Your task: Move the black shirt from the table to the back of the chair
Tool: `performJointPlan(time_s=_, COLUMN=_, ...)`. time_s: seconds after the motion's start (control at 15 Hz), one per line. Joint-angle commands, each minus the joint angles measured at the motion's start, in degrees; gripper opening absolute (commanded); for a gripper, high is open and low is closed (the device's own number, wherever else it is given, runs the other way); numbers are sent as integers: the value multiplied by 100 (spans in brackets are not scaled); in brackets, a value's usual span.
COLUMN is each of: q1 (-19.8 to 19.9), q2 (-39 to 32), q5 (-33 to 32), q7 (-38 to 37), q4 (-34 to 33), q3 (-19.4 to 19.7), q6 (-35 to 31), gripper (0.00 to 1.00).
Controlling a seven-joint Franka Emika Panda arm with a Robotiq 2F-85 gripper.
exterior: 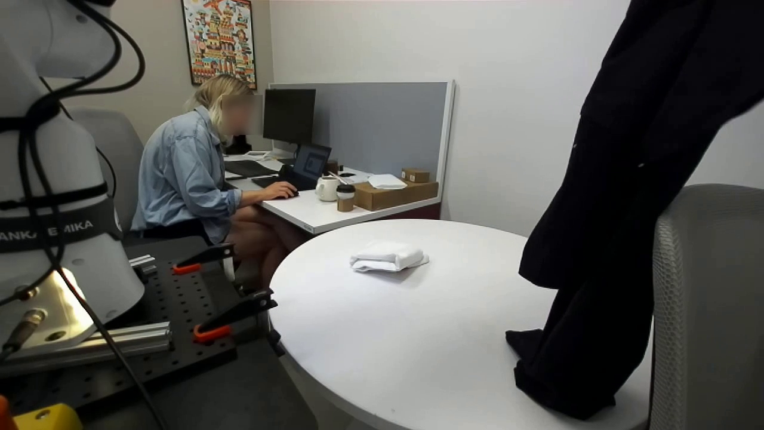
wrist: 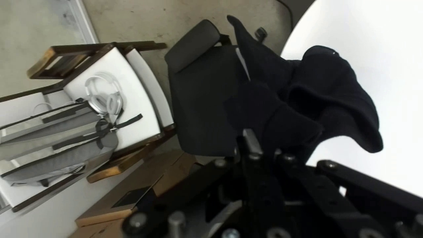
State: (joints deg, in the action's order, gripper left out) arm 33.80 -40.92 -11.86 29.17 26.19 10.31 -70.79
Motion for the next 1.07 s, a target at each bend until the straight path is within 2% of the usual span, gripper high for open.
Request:
performJointPlan(time_s=0.0, q1=-84, q2=-191, q5=-417, q7=488, q4=-168, q3=226, q6=-549, gripper=1)
performJointPlan(time_s=0.2, q1=-34, q2=-290, q5=-404, q7=380, q4=-180, q3=255, q6=-1090, gripper=1)
performJointPlan(time_s=0.4, q1=-51, q2=-367, q5=-444, q7=327, q4=-138, q3=332, q6=-1359, gripper=1)
performJointPlan(time_s=1.0, q1=-90, q2=-811, q5=-769, q7=-46, q4=-115, q3=626, q6=-1497, gripper=1)
